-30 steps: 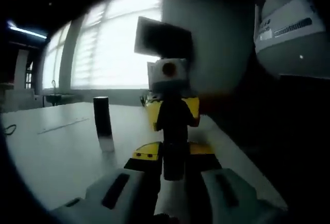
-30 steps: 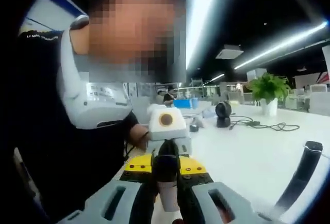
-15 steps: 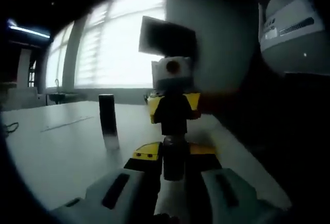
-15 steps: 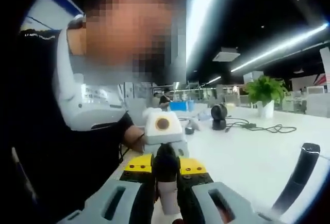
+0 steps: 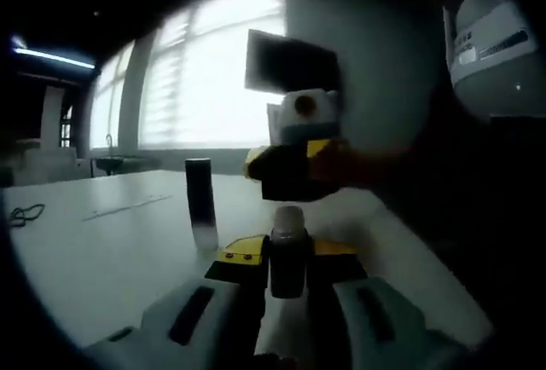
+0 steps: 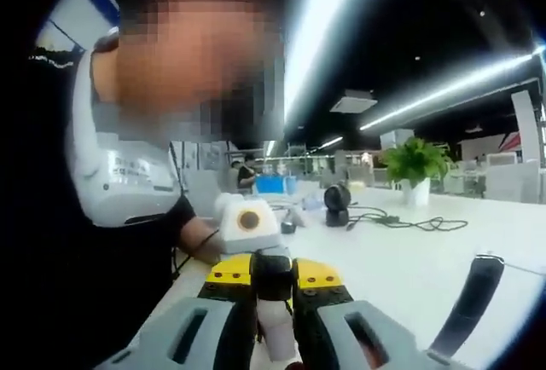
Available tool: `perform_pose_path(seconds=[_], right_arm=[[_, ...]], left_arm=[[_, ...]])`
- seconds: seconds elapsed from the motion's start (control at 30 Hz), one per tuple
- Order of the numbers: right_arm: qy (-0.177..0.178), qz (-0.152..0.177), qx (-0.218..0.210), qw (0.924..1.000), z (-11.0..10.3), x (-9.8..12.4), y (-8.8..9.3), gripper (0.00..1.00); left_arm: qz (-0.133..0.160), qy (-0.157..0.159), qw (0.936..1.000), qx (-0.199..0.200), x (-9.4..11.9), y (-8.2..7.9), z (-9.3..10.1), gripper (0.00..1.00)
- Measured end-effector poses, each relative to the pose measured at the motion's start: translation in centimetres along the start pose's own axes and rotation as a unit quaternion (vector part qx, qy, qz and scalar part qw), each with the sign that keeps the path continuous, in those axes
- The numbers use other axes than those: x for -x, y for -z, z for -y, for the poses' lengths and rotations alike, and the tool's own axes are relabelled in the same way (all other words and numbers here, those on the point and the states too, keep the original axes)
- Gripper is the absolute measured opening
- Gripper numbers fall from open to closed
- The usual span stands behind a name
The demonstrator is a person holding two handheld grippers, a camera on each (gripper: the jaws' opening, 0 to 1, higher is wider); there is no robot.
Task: Pick up cosmetic bottle twist off cap place on table pick up cap screw tight cap place on table
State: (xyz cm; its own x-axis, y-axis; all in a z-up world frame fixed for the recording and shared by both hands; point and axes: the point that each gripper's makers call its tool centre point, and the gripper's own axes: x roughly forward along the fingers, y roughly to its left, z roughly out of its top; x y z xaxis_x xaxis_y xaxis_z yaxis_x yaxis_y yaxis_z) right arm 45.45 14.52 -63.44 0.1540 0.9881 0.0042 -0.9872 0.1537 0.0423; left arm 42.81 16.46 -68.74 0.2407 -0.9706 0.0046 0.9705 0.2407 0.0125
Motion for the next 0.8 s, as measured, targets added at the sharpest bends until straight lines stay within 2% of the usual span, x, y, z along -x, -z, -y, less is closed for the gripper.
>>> perform_pose_path(seconds=[0.13,0.23,0.47,0.5,0.53,0.7,0.77,0.8], right_arm=[[0.023,0.009,-0.001,0.9997,0.7,0.0,-0.3,0.10],[0.042,0.019,-0.018,0.9988,1.3,0.0,-0.7,0.10],[0.077,0.022,0.001,0.9967,2.4,0.0,-0.9,0.10],[0.082,0.028,0.000,0.9962,-0.4,-2.6,-0.7,0.10],[0.089,0.030,0.000,0.9955,-0.8,-3.1,-0.7,0.10],[0.143,0.031,0.012,0.9893,0.2,-3.0,-0.4,0.10],[0.178,0.037,0.011,0.9832,0.9,-2.8,-0.4,0.10],[0.199,0.032,0.024,0.9792,1.5,-2.6,-0.3,0.10]], left_arm=[[0.004,-0.019,0.9998,-0.002,0.2,-0.1,-0.8,0.07],[0.004,-0.030,0.9995,0.004,0.2,0.0,-1.4,0.07],[0.011,-0.071,0.9973,0.015,0.6,-0.2,-3.3,0.07],[0.016,-0.075,0.9968,0.024,0.6,-0.3,-3.5,0.07],[0.015,-0.077,0.9966,0.025,0.7,-0.2,-3.7,0.07],[0.016,-0.107,0.9940,0.017,1.0,-0.3,-4.9,0.07],[0.017,-0.125,0.9918,0.020,1.3,-0.3,-5.5,0.07],[0.017,-0.130,0.9910,0.024,1.4,-0.3,-5.8,0.07]])
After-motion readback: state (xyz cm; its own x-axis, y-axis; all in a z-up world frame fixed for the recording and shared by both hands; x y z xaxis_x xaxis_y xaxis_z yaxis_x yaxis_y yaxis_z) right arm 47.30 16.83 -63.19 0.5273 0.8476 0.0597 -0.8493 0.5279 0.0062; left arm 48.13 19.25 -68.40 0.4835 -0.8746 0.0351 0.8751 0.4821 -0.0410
